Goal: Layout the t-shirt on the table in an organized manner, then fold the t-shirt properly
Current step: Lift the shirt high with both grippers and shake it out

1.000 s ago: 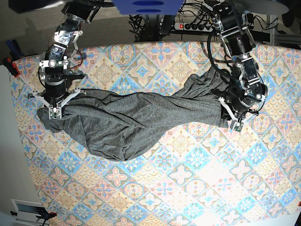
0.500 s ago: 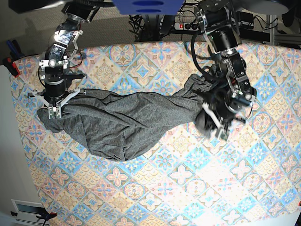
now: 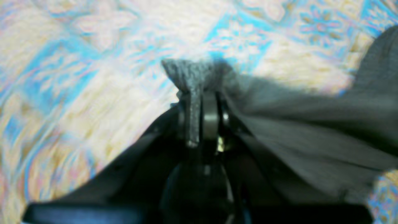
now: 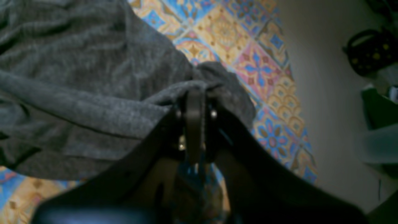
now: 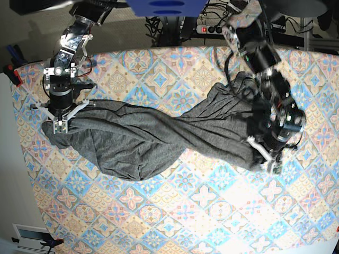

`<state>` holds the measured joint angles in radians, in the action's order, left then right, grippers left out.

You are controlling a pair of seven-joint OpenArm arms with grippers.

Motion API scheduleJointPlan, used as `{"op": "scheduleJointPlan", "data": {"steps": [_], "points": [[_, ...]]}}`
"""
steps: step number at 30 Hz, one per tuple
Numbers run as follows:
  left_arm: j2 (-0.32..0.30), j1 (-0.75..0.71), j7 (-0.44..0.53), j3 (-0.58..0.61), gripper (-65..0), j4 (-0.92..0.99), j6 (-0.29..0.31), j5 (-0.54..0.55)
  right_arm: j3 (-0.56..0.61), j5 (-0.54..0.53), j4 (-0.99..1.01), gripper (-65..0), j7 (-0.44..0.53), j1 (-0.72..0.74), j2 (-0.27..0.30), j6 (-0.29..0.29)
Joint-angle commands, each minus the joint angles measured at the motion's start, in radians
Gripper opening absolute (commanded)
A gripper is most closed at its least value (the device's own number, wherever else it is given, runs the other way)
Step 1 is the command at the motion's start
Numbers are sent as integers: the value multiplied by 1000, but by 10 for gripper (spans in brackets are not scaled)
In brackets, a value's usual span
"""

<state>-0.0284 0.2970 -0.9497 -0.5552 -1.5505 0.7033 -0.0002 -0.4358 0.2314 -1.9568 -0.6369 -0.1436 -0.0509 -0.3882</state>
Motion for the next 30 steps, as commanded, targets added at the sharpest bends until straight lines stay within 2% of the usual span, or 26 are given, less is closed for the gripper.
{"op": "scheduleJointPlan", "data": {"steps": [1,3,7,10,15,23,25,30], "points": [[-34,52,10,-10,-608,-58,-5,30,2,-5,-17,-650,19,11,6,7],[-38,113,-50,-10,-608,-81,-5,21,2,-7,-8,-650,-48,20,6,7],[-35,215,-101,-7,-608,-37,-5,19,1,-7,9,-650,-156,184,7,7],[-38,285,-99,-9,-608,54,-5,18,1,-5,20,-650,-194,313,24,7],[-48,396,-91,-7,-608,183,-5,19,2,-5,106,-650,-248,433,79,7],[-97,623,71,80,-608,546,-9,19,12,-5,382,-650,-243,684,145,7],[-101,690,154,103,-608,660,-58,19,42,-5,474,-650,-242,767,165,7],[-133,856,309,117,-608,938,-96,19,114,-5,646,-650,-163,902,214,7]]}}
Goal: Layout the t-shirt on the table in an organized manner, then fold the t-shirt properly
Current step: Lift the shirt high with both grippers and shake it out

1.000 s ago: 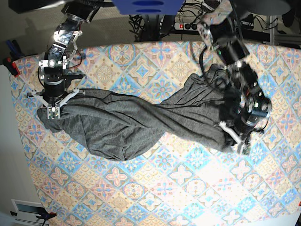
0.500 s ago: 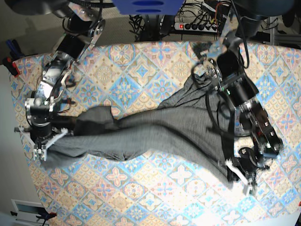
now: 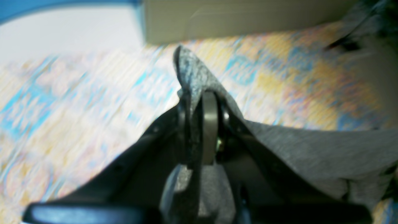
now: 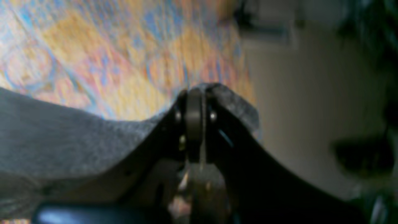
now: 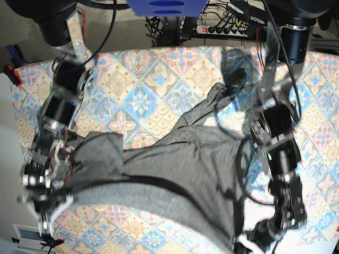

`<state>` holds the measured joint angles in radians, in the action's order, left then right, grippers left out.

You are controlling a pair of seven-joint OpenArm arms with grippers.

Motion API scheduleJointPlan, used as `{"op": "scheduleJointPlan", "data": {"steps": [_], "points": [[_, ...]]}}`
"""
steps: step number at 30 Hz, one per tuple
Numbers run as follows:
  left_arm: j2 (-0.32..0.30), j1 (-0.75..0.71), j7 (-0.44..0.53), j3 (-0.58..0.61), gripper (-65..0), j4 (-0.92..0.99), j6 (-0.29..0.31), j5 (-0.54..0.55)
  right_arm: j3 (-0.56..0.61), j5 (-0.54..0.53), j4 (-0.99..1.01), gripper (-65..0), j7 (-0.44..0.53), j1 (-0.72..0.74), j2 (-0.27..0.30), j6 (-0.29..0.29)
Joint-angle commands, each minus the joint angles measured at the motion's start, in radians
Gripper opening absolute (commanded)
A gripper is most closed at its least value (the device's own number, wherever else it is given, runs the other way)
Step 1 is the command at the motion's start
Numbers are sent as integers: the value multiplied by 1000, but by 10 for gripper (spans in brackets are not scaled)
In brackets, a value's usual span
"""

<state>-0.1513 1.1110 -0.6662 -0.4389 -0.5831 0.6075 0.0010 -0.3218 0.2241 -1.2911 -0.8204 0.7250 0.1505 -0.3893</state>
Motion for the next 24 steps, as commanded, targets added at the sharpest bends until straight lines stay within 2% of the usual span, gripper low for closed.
{"op": "scheduleJointPlan", "data": {"steps": [1,5,8,11,14,17,19,21,23,24], "points": [[-14,79,62,4,-608,41,-7,18,16,2,9,-650,37,63,22,8],[-47,182,193,7,-608,228,-18,15,40,2,109,-650,89,172,33,8],[-51,198,248,62,-608,283,-18,-14,39,2,155,-650,155,252,33,8],[-51,198,256,90,-608,286,-18,-19,36,2,167,-650,218,290,45,8],[-51,198,244,79,-608,286,-18,-22,31,1,121,-650,224,313,47,8],[-55,198,138,59,-609,274,-10,-20,31,1,-20,-650,161,310,44,8],[-84,198,39,56,-609,217,32,-17,33,1,-146,-650,89,301,45,8],[-97,198,-40,56,-611,124,91,1,31,1,-244,-650,37,213,47,8],[-104,183,-140,62,-612,-16,91,27,31,-2,-351,-650,5,107,47,8],[-116,129,-204,64,-612,-122,91,40,33,-2,-410,-650,-6,51,45,8]]}}
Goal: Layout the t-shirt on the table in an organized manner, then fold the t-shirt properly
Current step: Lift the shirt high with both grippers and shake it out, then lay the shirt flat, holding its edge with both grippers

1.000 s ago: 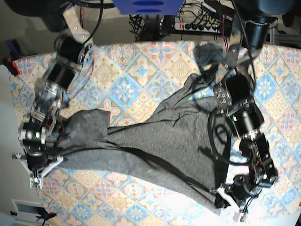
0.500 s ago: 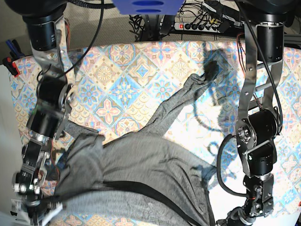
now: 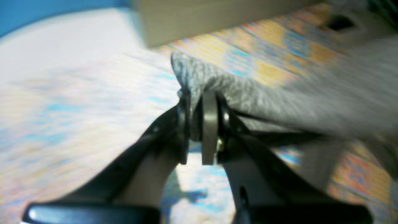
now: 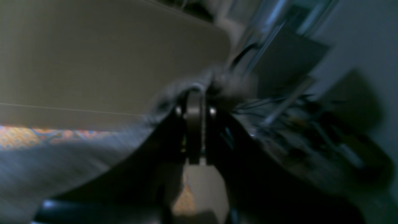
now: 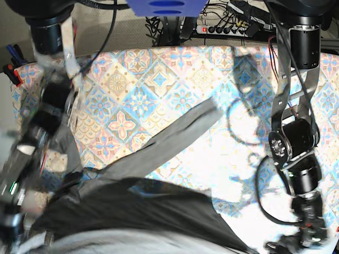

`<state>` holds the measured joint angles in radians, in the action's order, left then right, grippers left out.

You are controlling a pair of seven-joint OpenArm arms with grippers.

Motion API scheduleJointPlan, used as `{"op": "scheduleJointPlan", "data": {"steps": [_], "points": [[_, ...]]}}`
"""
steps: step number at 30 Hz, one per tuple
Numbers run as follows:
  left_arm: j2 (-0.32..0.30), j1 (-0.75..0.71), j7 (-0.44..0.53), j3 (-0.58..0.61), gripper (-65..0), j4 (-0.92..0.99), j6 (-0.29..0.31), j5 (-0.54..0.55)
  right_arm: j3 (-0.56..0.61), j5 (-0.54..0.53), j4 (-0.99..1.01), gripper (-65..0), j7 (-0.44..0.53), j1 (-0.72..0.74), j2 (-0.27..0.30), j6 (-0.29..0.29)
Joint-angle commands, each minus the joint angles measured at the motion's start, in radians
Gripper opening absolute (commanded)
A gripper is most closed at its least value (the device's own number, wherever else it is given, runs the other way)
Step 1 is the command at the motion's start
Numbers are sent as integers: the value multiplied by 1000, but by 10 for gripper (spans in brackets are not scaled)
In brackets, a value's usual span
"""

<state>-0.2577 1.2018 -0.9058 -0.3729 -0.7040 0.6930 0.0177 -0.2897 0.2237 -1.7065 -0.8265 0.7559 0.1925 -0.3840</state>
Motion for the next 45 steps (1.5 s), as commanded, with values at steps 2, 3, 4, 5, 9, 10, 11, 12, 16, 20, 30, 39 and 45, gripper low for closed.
{"op": "scheduleJointPlan", "data": {"steps": [2,3,4,5,9,10,11,12,16,20,30,39,45], "points": [[-15,-104,-92,-1,-612,-251,5,49,1,-4,-106,-650,-9,-92,0,3],[-13,-167,-137,1,-612,-359,5,57,1,-4,-148,-650,-9,-131,0,3],[-12,-231,-177,1,-611,-460,5,64,-1,-4,-183,-650,-7,-174,-1,3],[-10,-284,-207,7,-611,-543,5,70,-1,-4,-208,-650,-7,-218,-8,3],[-18,-546,-278,30,-611,-776,5,127,-1,-2,-266,-650,2,-467,-107,3],[-19,-618,-278,19,-611,-808,5,140,-1,-2,-266,-650,3,-536,-132,3],[-22,-675,-276,10,-611,-822,5,150,-1,-2,-266,-650,5,-586,-149,3],[-32,-721,-276,2,-611,-830,5,159,-1,-2,-266,-650,6,-623,-164,3],[-38,-887,-238,-27,-611,-830,5,198,1,-2,-269,-650,66,-740,-201,3],[-39,-1020,-181,-30,-612,-831,5,198,1,-2,-269,-650,129,-833,-235,3],[-65,-1219,-152,-85,-613,-834,5,206,-19,-5,-267,-650,172,-984,-273,3],[-67,-1370,-148,-174,-613,-925,5,172,-256,-5,-261,-650,171,-1002,-336,3],[-64,-1419,-148,-180,-613,-942,5,127,-302,-7,-260,-650,163,-1022,-344,3]]}}
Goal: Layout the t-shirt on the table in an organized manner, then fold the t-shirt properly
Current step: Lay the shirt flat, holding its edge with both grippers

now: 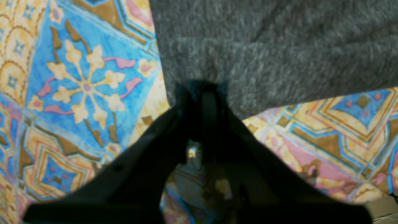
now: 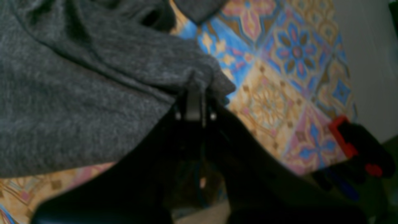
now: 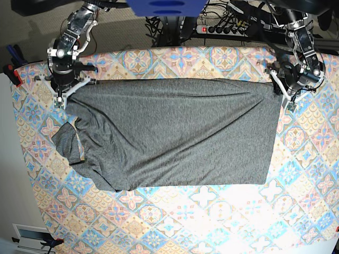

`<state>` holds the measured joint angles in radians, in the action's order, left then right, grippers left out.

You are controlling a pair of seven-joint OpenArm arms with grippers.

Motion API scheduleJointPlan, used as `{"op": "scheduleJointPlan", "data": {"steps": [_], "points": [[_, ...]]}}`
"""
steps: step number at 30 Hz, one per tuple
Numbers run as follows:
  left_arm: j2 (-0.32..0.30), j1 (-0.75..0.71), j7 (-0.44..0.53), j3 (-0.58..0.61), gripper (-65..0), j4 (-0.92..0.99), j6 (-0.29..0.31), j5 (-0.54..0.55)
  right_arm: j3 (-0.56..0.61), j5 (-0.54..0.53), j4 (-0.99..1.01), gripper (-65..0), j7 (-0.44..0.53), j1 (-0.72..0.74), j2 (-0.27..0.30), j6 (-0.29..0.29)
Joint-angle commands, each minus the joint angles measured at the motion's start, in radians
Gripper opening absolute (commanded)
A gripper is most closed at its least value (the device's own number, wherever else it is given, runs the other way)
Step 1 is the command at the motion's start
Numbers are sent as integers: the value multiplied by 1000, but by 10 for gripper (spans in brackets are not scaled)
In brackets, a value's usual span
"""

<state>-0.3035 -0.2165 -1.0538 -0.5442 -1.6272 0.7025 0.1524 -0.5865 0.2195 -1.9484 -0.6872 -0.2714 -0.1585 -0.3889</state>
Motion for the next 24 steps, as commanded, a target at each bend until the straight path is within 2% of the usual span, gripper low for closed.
{"op": "scheduleJointPlan", "data": {"steps": [1,3,7,13,16,19,24], "points": [[-18,-10,0,-9,-613,-18,-4,-7,-16,-2,-18,-650,24,5,7,8],[-20,-25,0,-9,-613,-20,-4,-7,-40,-2,-18,-650,21,2,4,8],[-21,-70,0,-9,-613,-20,-4,-7,-51,-2,-18,-650,-47,-12,4,8],[-47,-137,2,-3,-613,-61,-4,-9,-54,-2,33,-650,-55,-35,4,8],[-75,-177,53,0,-612,-66,-4,-10,-54,-2,68,-650,-55,-35,4,8],[-101,-211,105,52,-611,-64,-4,-12,-54,-2,97,-650,-82,-30,4,8],[-70,-214,148,75,-592,-64,-4,-153,-49,-1,105,-648,-131,-29,4,8]]}}
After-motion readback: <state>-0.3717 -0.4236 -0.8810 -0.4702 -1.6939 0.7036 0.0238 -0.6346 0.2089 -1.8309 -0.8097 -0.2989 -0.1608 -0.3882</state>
